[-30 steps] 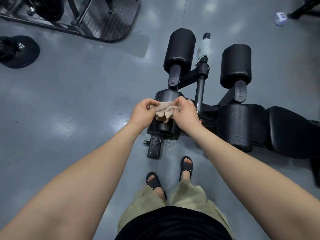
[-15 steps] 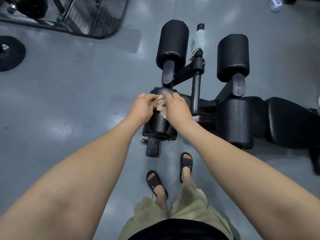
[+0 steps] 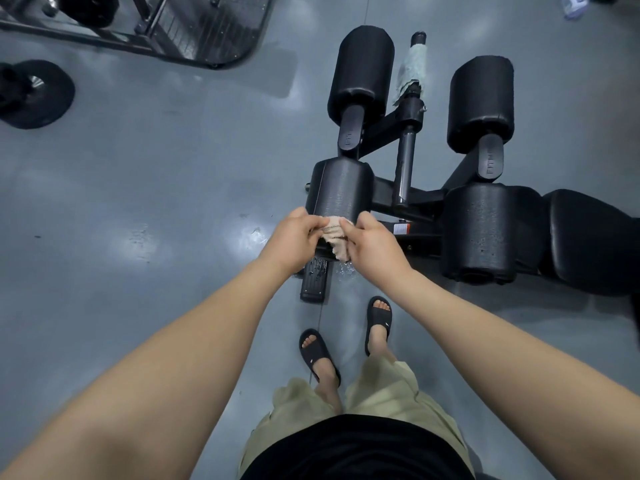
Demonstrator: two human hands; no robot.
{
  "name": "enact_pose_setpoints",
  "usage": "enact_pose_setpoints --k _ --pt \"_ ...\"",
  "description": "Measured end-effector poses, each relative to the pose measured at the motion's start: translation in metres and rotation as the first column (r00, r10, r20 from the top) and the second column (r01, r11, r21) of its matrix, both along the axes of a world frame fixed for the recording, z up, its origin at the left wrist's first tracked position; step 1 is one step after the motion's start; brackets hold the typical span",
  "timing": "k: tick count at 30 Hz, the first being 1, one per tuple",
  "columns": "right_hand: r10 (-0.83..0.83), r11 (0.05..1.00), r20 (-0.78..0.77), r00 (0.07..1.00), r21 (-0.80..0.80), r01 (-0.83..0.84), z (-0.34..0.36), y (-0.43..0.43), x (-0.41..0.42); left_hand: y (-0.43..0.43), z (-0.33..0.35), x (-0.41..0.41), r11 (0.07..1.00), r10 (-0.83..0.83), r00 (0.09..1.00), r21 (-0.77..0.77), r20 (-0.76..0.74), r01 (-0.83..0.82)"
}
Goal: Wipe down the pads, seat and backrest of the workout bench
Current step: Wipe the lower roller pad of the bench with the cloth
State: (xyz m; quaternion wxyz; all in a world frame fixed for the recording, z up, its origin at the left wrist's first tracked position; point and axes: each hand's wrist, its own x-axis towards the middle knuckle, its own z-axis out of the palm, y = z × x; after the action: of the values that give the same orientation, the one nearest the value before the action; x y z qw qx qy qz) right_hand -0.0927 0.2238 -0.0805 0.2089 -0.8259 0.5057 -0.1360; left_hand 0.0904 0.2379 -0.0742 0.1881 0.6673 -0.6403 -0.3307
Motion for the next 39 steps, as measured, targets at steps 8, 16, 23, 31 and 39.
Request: enact_pose_setpoints --k 8,16,23,31,39 --pt "0.045 0.998 0.043 0.998 0.038 -0.046 0.016 0.024 -0.011 0.036 0.010 0.001 0.996 -0.066 0.998 -0.058 0.009 0.067" --pt "0.025 0.992 0.037 0.999 0.123 -0.030 0.026 -0.010 0.012 0.010 0.008 -0.001 0.993 0.115 0.993 0.015 0.035 -0.116" --pt "-0.055 0.983 -0.037 0.998 0.176 0.061 0.003 0.009 -0.020 0.022 0.007 -0.035 0.997 0.017 1.000 -0.074 0.015 -0.016" --pt "-0.087 0.994 0.005 0.996 0.072 0.087 0.020 -0.004 -0.013 0.003 0.023 -0.024 0.994 0.003 1.000 -0.114 -0.016 -0.004" --pt "-0.063 0.995 -0.033 0.997 0.070 0.065 0.013 -0.058 0.024 -0.041 0.004 0.007 0.982 0.186 0.983 0.017 -0.001 -0.186"
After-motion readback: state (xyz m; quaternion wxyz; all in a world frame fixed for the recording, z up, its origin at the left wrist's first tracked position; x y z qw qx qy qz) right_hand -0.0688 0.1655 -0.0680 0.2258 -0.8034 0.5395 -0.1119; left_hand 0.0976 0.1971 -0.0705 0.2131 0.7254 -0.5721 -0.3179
